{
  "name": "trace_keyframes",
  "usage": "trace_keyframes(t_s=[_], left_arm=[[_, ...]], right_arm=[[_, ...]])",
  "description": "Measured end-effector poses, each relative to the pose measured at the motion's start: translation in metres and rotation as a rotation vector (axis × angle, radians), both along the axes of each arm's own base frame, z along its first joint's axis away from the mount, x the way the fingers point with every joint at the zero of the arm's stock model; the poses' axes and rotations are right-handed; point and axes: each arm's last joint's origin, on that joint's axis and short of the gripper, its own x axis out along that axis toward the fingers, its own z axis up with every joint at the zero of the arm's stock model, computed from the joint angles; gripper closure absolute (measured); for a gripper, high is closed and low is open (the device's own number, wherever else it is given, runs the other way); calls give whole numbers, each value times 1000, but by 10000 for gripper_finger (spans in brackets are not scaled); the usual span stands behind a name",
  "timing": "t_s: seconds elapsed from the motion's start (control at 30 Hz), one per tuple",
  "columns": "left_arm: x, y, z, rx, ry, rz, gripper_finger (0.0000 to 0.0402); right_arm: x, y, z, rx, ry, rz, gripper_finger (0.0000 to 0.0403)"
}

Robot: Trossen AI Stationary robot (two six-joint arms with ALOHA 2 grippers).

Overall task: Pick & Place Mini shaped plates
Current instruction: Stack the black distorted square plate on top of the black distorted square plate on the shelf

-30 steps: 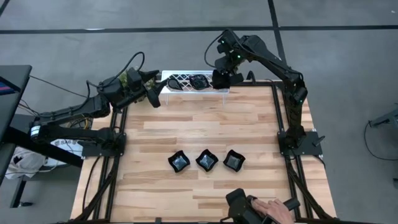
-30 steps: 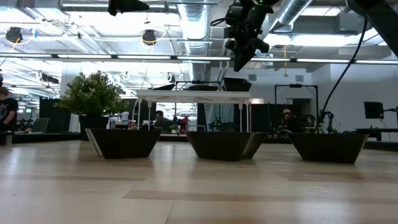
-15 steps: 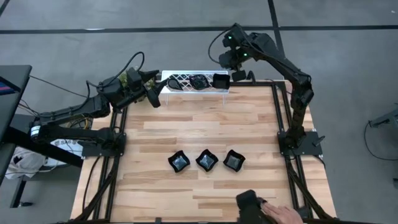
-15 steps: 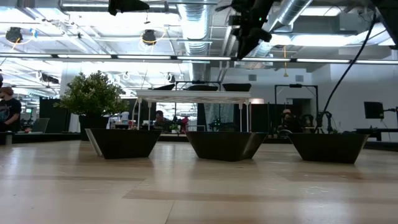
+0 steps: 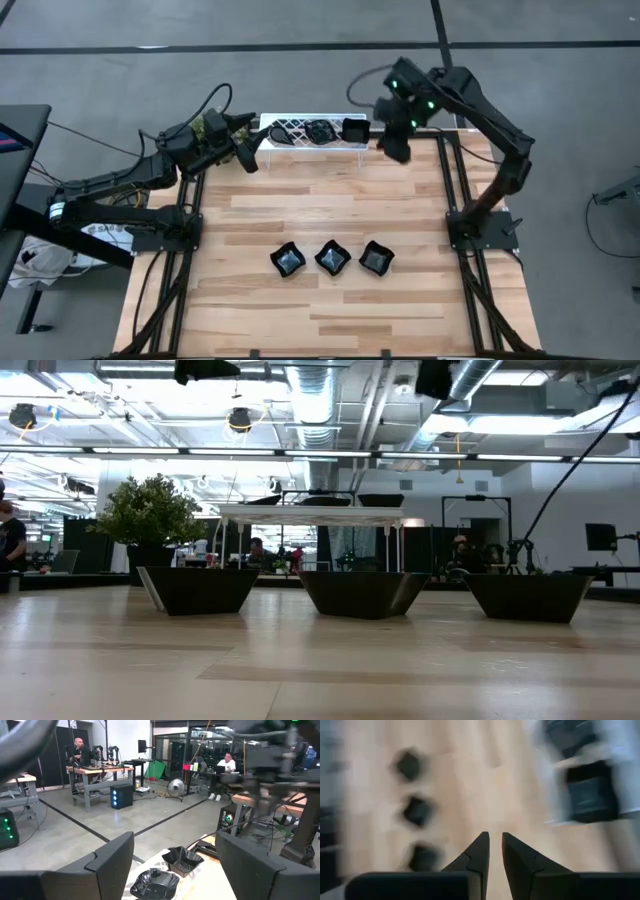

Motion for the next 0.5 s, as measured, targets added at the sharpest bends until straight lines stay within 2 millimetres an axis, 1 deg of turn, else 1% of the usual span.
trace_keyframes(t_s=[0.07,0.13,0.2,0.3,0.4,0.5], left_arm=[[0,0,0,0,0,0,119],[0,0,0,0,0,0,119],[0,0,0,0,0,0,119],[0,-1,0,-1,0,-3,119],[0,-1,0,-1,0,-4,119],[0,-1,0,-3,-2,-4,119]], right_arm=[[1,18,-2,68,-19,61,356],[0,35,-15,144,44,53,356],[3,46,-33,203,120,36,356],[0,66,-63,280,256,10,356],[-3,85,-94,334,381,4,356],[-3,101,-122,357,455,-2,356]])
